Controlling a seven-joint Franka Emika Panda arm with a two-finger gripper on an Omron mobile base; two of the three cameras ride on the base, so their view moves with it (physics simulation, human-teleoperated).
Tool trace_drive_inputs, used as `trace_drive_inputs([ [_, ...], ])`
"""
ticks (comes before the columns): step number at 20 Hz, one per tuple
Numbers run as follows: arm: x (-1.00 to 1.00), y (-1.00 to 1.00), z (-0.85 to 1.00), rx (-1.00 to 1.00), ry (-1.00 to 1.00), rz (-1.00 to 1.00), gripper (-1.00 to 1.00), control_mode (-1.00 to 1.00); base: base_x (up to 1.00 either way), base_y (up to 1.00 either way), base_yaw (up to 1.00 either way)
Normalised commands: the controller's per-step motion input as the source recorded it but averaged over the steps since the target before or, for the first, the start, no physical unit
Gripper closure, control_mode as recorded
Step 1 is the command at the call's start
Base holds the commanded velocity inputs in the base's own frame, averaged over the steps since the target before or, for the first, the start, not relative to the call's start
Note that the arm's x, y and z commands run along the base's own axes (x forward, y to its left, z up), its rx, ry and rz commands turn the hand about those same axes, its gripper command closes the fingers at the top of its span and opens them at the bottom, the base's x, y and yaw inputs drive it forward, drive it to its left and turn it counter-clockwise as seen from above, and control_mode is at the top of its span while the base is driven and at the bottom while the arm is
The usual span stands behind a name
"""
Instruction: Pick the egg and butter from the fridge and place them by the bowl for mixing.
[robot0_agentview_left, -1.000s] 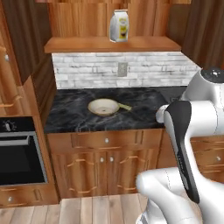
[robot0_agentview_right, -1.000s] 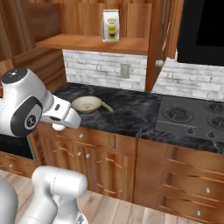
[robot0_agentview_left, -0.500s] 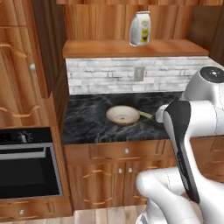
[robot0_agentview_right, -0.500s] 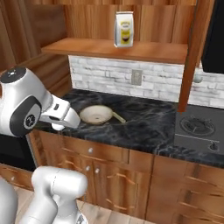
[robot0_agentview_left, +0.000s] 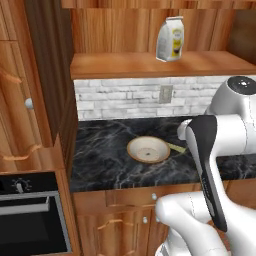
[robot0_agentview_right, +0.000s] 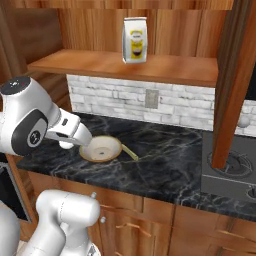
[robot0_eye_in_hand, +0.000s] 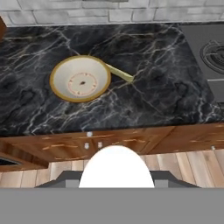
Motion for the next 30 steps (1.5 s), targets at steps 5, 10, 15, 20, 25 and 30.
trace_drive_inputs([
  [5,0.00,0.00,0.00,0.00,0.00,0.00,1.00,1.00,0.33,0.00,0.00],
  [10,0.00,0.00,0.00,0.00,0.00,0.00,1.00,1.00,0.15,0.00,0.00],
  [15,0.00,0.00,0.00,0.00,0.00,0.00,1.00,1.00,0.11,0.02,0.00],
  [20,0.00,0.00,0.00,0.00,0.00,0.00,1.00,1.00,0.01,0.00,0.00],
  [25,0.05,-0.06,0.00,0.00,0.00,0.01,1.00,-1.00,0.10,-0.08,0.01],
  [30,0.28,-0.38,-0.05,0.00,-0.02,0.16,1.00,-1.00,0.00,0.00,0.00],
])
